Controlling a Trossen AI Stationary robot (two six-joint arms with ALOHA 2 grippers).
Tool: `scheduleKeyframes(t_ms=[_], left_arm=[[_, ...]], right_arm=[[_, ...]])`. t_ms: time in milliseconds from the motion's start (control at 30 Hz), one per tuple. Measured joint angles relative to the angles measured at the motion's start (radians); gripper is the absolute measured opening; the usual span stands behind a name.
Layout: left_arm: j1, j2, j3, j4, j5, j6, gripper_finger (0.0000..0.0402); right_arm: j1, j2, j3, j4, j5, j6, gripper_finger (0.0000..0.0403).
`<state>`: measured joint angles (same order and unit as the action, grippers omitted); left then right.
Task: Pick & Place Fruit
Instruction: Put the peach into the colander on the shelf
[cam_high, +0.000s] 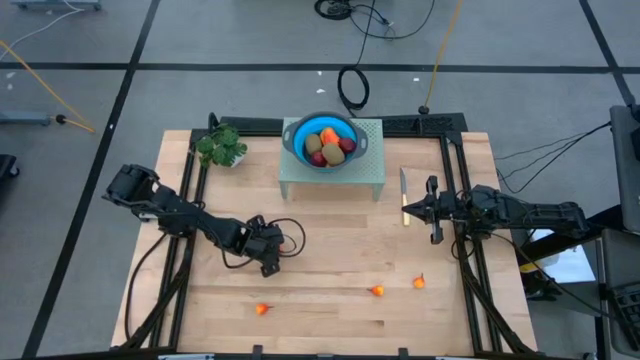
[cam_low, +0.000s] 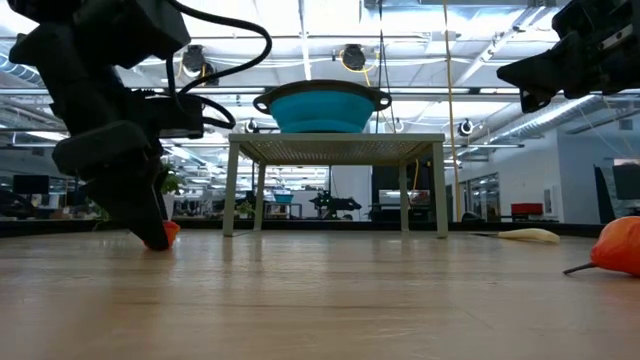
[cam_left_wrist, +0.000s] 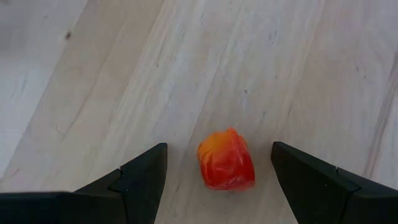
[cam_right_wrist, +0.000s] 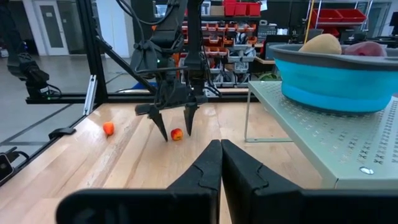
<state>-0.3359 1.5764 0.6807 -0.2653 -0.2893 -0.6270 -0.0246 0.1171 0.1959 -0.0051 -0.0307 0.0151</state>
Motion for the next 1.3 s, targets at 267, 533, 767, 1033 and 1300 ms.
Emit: scheduleKeyframes(t_ms=[267,533,767,1033,1300], left_arm=[[0.0,0.0,0.0,0.003,0.0,-0.002,0.0291],[0.0,0.0,0.0,0.005,0.02,0.011,0.0281],[-0.001,0.0,0.0,0.008,0.033,0.016,0.0198],[-0.001,0.0,0.0,0.013,0.035,0.022,0.0118],[0.0,0.0,-0.001,0.036,0.041,0.076,0.008]], right_arm=[[0.0,0.0,0.0,0.0,0.0,0.0,0.0004],[0.0,0.0,0.0,0.0,0.0,0.0,0.0004],[0.0,0.0,0.0,0.0,0.0,0.0,0.0004],[0.0,0.0,0.0,-0.001,0.0,0.0,0.0004],[0.0,0.0,0.0,-0.001,0.0,-0.001,0.0004]])
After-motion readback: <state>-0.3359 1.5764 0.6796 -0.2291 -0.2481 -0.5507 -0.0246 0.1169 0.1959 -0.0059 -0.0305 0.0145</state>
